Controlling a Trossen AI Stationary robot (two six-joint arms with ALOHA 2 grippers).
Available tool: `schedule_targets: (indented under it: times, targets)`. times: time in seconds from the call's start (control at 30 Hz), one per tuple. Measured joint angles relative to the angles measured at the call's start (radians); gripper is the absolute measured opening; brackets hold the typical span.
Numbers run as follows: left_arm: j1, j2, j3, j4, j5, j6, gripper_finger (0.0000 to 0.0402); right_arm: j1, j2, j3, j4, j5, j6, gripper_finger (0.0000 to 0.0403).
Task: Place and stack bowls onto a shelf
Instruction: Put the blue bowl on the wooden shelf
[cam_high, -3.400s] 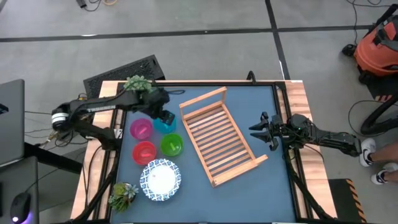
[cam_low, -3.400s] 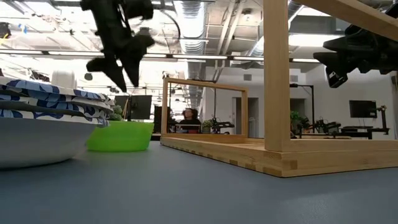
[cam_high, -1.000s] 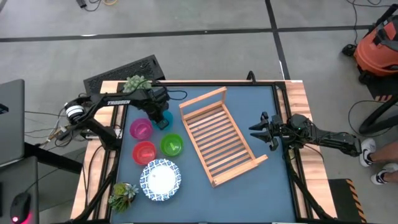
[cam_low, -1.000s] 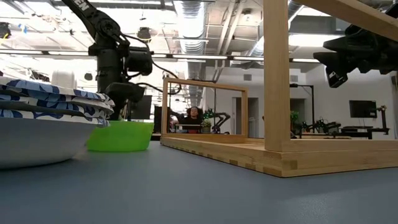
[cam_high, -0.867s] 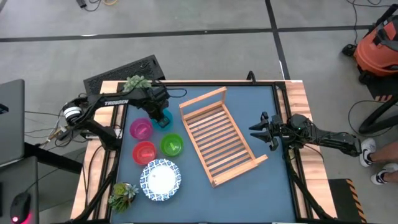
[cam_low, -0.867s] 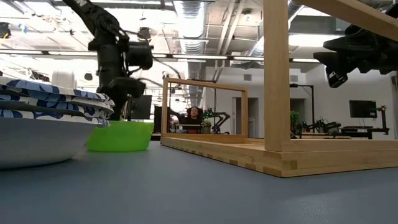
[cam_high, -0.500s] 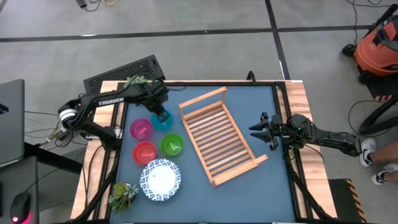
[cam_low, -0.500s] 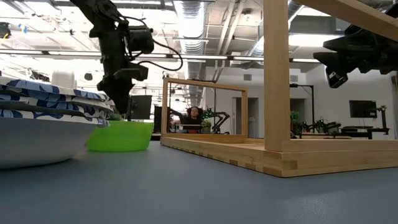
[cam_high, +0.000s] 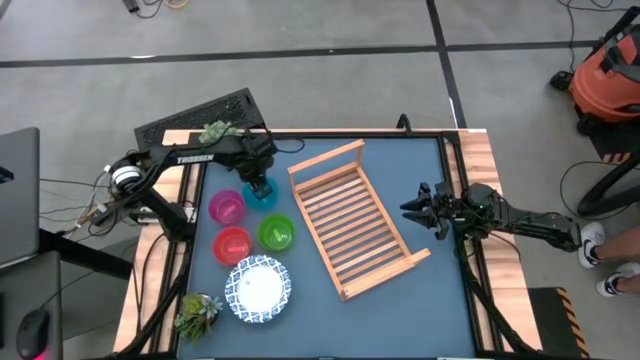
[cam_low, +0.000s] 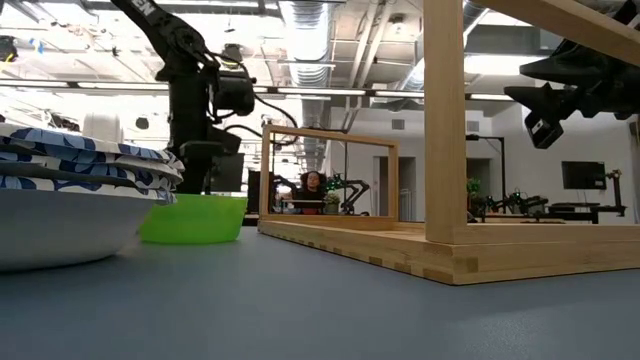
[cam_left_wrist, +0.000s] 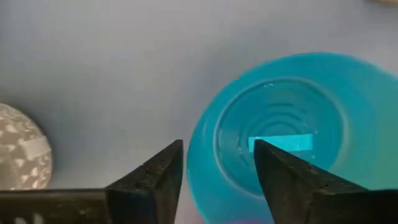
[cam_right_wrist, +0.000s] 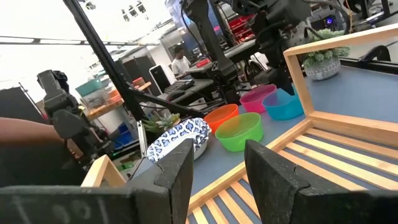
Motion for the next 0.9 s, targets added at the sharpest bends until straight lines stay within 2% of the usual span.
schedule_targets:
  times: [0.17, 0.3, 0.47, 0.63, 0.9]
  targets:
    - [0.0, 0.038, -0.001, 0.002, 0.005, 0.008, 0.0089, 0.0, 0.0, 0.0, 0.0, 0.0, 0.0, 0.0171]
    - [-0.001, 0.033, -0.001, -0.007, 0.052, -0.006, 0.0014, 0.0, 0.0, 0.0, 0.0, 0.0, 0.001, 0.0171]
    - [-0.002, -0.003, 0.003, -0.025, 0.076, -0.04, 0.0002, -0.001, 0.0, 0.0, 0.0, 0.0, 0.001, 0.0171]
    - [-0.002, -0.041, 0.062, -0.076, 0.071, -0.081, 0.0, -0.001, 0.0, 0.0, 0.0, 0.024, 0.001, 0.0171]
    - [-0.002, -0.064, 0.293, -0.312, 0.067, -0.131, 0.0, -0.001, 0.0, 0.0, 0.0, 0.024, 0.001, 0.0171]
